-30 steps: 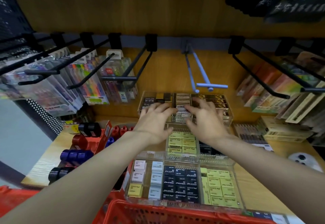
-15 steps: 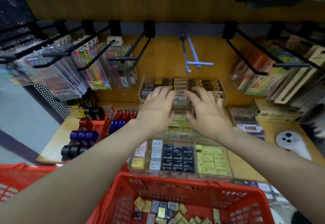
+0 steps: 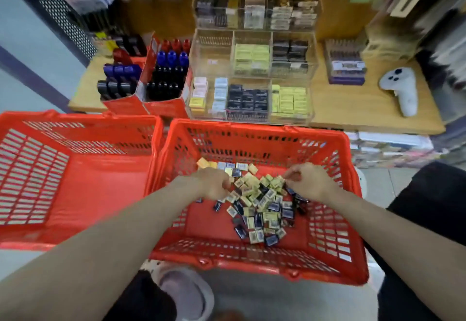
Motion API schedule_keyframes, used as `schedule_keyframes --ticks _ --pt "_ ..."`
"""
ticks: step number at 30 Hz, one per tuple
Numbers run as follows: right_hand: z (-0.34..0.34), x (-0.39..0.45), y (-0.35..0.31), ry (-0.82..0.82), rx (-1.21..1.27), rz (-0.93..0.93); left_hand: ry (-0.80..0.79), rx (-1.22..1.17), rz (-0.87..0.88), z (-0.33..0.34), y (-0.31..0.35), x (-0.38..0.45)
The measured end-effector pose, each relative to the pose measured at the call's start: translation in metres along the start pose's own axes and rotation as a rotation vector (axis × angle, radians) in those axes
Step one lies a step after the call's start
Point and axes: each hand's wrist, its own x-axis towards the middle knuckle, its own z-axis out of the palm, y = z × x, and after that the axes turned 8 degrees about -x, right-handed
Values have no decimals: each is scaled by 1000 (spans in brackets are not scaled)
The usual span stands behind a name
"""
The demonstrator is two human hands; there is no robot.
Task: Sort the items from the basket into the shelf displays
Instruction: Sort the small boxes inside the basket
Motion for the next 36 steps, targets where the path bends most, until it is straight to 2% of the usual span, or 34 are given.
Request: schedule_keyframes --ticks 3,7,13,17,19,24,27,30,33,36 --pt "34 5 28 -81 164 184 25 -119 -121 36 -34 16" --pt "84 14 48 -173 177 267 57 -402 -199 80 -45 42" --pt "130 32 51 -120 -69 240 53 -560 -142 114 -23 97" --pt "147 25 60 -213 -441 207 21 -567 -130 131 -12 118" --pt "155 23 60 -187 -567 182 36 -557 -139 136 -9 121" --pt "171 16 60 -100 -571 115 87 -625 -133 137 -7 114" --pt "167 15 61 -55 -410 127 174 -666 -83 128 -7 107" --pt "150 12 59 19 -78 194 265 -798 -35 117 3 102" --pt "136 9 49 153 261 246 105 -1130 -86 110 28 96" --pt "127 9 27 284 539 249 46 -1358 -148 112 50 92"
